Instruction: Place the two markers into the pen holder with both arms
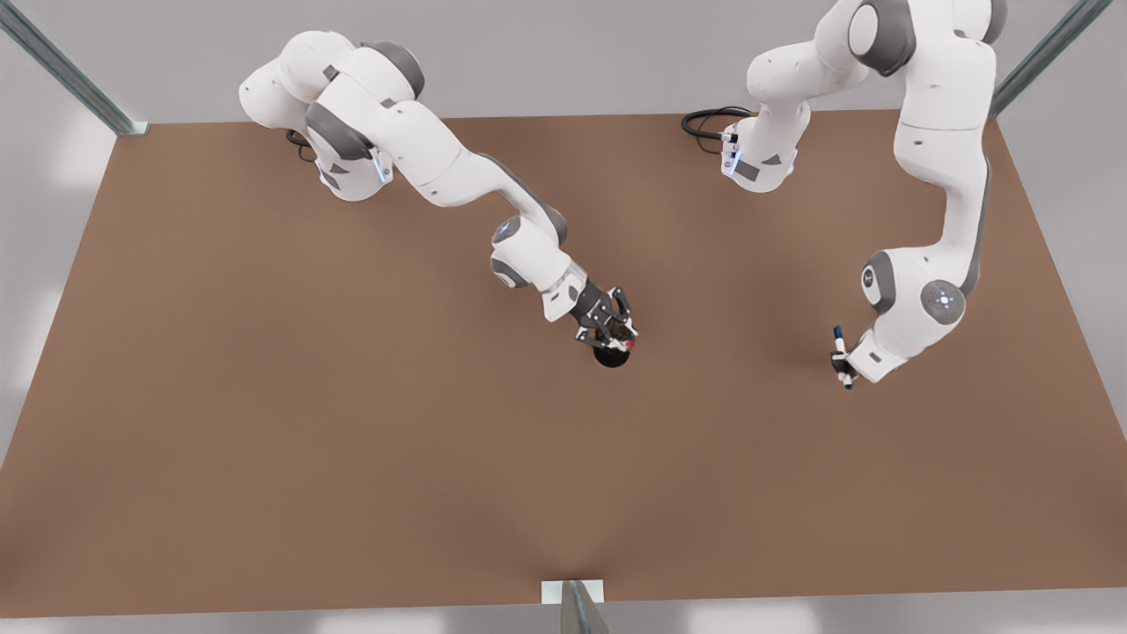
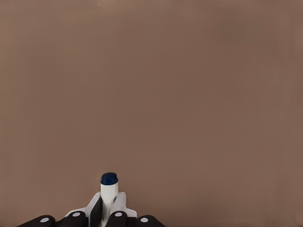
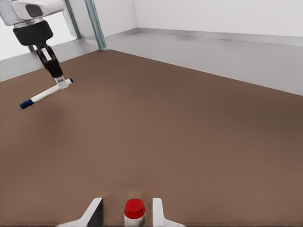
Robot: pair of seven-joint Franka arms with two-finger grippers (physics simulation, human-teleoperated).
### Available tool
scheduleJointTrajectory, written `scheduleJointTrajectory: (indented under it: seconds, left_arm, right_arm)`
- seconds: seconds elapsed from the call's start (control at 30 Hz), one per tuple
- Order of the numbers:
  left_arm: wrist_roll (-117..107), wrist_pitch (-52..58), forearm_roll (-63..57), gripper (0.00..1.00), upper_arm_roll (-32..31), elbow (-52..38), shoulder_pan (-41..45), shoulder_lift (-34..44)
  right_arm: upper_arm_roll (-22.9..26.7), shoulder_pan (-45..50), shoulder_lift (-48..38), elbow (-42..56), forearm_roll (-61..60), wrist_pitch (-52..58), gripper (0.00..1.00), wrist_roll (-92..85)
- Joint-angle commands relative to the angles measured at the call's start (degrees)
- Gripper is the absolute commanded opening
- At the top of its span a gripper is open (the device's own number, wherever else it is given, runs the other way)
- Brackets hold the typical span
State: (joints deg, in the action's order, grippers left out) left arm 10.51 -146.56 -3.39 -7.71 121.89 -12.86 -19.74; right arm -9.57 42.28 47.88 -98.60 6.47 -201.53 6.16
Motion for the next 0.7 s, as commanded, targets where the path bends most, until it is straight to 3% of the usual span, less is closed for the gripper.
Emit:
scheduleJointTrajectory:
  seconds: [0.0, 0.07, 0.1, 0.17, 0.2, 0.23, 0.3, 0.33, 0.37, 0.4, 0.5, 0.6, 0.67]
  left_arm:
    - [4.52, 2.5, 2.78, 0.26, -2.57, -1.21, 0.03, 1.99]
    - [4.52, 6.37, 5.15, 0.26, -5.91, -4.02, 0.03, 2.78]
    - [4.34, 10.92, 5.33, 0.26, -6.88, -6.56, 0.11, 3.48]
    - [7.06, 15.6, 5.68, 0.27, -12.24, -12.02, -0.15, 3.13]
    - [15.4, 15.6, 11.9, 0.27, -13.91, -12.81, -0.06, 3.04]
    - [23.14, 15.6, 18.94, 0.26, -14.88, -13.34, 0.29, 2.95]
    - [33.85, 14.72, 28.5, 0.26, -21.03, -16.06, 0.46, 1.37]
    - [42.02, 14.55, 34.05, 0.26, -22.87, -17.64, 0.64, 1.28]
    - [46.43, 14.55, 38.36, 0.26, -24.11, -17.82, 0.9, 1.37]
    - [53.53, 12.97, 44.24, 0.26, -24.2, -18.0, 2.57, 1.37]
    - [74.99, 10.85, 55.86, 0.21, -24.29, -16.51, 4.68, 1.46]
    - [92.4, 11.12, 63.68, 0.21, -25.52, -13.61, 4.6, 2.25]
    - [105.58, 11.21, 69.22, 0.21, -25.69, -10.97, 4.6, 3.48]
  right_arm:
    - [-0.01, -0.09, -0.16, -0.01, 0.03, -0.01, 1.0, -1.59]
    - [-0.18, -2.01, -3.66, -1.23, 0.03, 1.13, 1.0, -1.51]
    - [-0.97, -5.61, -9.8, -2.73, 0.21, 11.72, 1.0, -1.68]
    - [-5.1, -18.09, -24.41, -1.69, -0.23, 47.77, 1.0, -1.07]
    - [-8.44, -27.67, -27.23, 3.84, -0.14, 66.32, 1.0, -1.24]
    - [-9.06, -31.55, -27.32, 10.87, -0.23, 78.81, 1.0, -0.89]
    - [-8.54, -40.5, -27.67, 19.4, -0.14, 97.71, 1.0, -0.28]
    - [-2.59, -41.93, -33.89, 19.24, -0.49, 106.33, 1.0, 3.75]
    - [4.2, -38.24, -38.91, 13.18, -1.2, 107.82, 1.0, 3.15]
    - [6.48, -38.32, -35.24, 17.46, -1.37, 113.97, 0.97, 2.71]
    - [6.67, -38.41, -26.0, 31.45, -2.34, 120.93, 0.98, 2.36]
    - [6.76, -38.94, -26.44, 29.79, -3.74, 112.05, 1.0, 0.25]
    - [6.85, -39.02, -26.53, 29.34, -4.53, 111.7, 1.0, -0.01]
